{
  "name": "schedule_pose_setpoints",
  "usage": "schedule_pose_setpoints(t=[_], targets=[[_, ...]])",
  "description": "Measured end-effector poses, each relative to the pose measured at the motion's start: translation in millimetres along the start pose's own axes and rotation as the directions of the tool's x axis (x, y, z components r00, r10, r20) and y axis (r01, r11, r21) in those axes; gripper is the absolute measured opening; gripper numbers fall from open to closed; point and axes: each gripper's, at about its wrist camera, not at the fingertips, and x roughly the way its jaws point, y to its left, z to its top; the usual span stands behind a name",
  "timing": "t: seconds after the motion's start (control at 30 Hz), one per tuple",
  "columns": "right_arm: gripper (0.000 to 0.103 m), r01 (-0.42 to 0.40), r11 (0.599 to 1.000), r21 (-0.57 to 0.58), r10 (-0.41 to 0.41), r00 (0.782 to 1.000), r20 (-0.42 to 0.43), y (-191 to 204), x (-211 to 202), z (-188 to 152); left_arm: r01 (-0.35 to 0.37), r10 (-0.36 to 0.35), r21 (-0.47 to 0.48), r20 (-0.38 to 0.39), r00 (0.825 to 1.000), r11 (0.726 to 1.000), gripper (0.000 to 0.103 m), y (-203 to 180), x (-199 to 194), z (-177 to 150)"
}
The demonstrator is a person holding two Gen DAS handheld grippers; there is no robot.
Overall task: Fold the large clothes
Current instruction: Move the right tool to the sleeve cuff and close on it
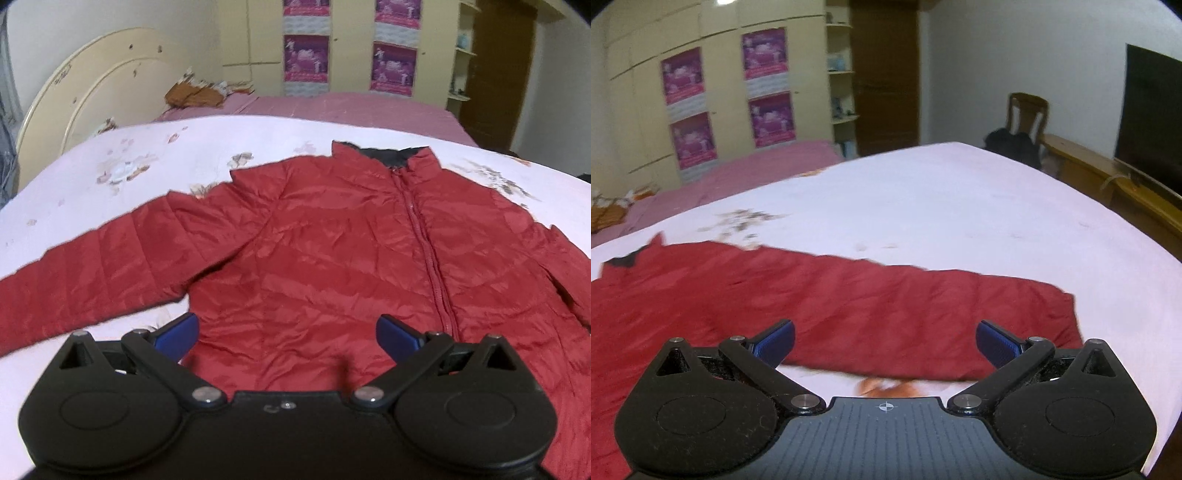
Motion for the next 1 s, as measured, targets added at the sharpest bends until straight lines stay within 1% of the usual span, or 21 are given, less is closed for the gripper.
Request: schedule_pose_setpoints(t=[0.1,0.3,0.4,0.47,0.53,0.6,0.67,0.7,0.73,0.77,0.8,0.83,0.87,0.9,0.93,0.97,1.0], targets=[[0.103,0.04,0.999,0.028,-0.039,0.999,-0.02,-30.1,21.0,5.0,-0.023,0.022,-0.02,-0.027,0.999,1.0,0.1,-9.0,10.9,0.8],[0.103,0.118,0.992,0.055,-0.115,0.992,-0.052,-80.8,50.3,8.9,-0.075,0.075,0.004,-0.044,0.996,0.997,0.099,-27.1,25.8,2.3],[0.103,0.172,0.982,0.083,-0.167,0.984,-0.066,-109.2,58.1,8.4,-0.092,0.092,-0.002,-0.053,0.994,0.996,0.098,-32.3,33.0,4.4],[0.103,0.22,0.972,0.089,-0.212,0.974,-0.085,-123.6,64.8,8.8,-0.099,0.098,-0.005,-0.056,0.994,0.995,0.097,-35.3,36.1,5.8],[0.103,0.249,0.962,0.109,-0.239,0.966,-0.104,-139.3,69.8,6.5,-0.095,0.095,-0.008,-0.056,0.994,0.995,0.096,-37.7,36.9,7.1],[0.102,0.258,0.958,0.129,-0.241,0.961,-0.133,-151.0,74.3,1.9,-0.09,0.09,-0.005,-0.054,0.995,0.996,0.096,-40.9,36.9,7.7],[0.102,0.237,0.957,0.165,-0.211,0.964,-0.162,-158.6,76.8,-3.7,-0.086,0.086,0.002,-0.052,0.995,0.996,0.096,-44.6,37.0,8.1],[0.086,0.224,0.957,0.184,-0.193,0.966,-0.169,-160.7,76.4,-6.0,-0.084,0.084,0.002,-0.05,0.995,0.996,0.095,-46.3,36.9,8.4],[0.074,0.196,0.958,0.208,-0.16,0.971,-0.175,-162.9,76.3,-8.9,-0.083,0.083,0.003,-0.049,0.995,0.997,0.095,-48.0,36.6,8.7],[0.071,0.19,0.957,0.219,-0.156,0.974,-0.165,-162.8,73.9,-9.9,-0.083,0.083,0.004,-0.046,0.996,0.997,0.095,-49.3,35.9,9.1],[0.06,0.187,0.959,0.214,-0.155,0.976,-0.155,-161.3,71.4,-9.3,-0.081,0.081,0.004,-0.041,0.996,0.997,0.095,-50.6,34.8,9.7],[0.058,0.185,0.959,0.217,-0.155,0.977,-0.149,-160.5,68.5,-8.5,-0.077,0.077,0.005,-0.038,0.996,0.997,0.095,-51.8,33.9,10.4],[0.052,0.181,0.958,0.223,-0.151,0.978,-0.143,-159.1,66.1,-7.5,-0.071,0.071,0.007,-0.035,0.997,0.997,0.095,-53.1,32.6,11.6],[0.04,0.168,0.959,0.229,-0.138,0.98,-0.14,-159.7,65.0,-6.0,-0.065,0.065,0.009,-0.031,0.997,0.998,0.095,-54.3,31.4,12.5],[0.033,0.142,0.96,0.241,-0.111,0.984,-0.136,-159.7,62.1,-5.4,-0.058,0.059,0.01,-0.027,0.998,0.998,0.095,-54.9,30.2,13.7],[0.023,0.121,0.96,0.253,-0.09,0.987,-0.13,-158.9,58.4,-4.5,-0.051,0.051,0.011,-0.023,0.998,0.999,0.095,-55.4,29.3,15.1],[0.019,0.11,0.961,0.254,-0.079,0.989,-0.127,-156.6,55.4,-3.4,-0.044,0.044,0.009,-0.019,0.999,0.999,0.095,-55.6,28.0,16.3]])
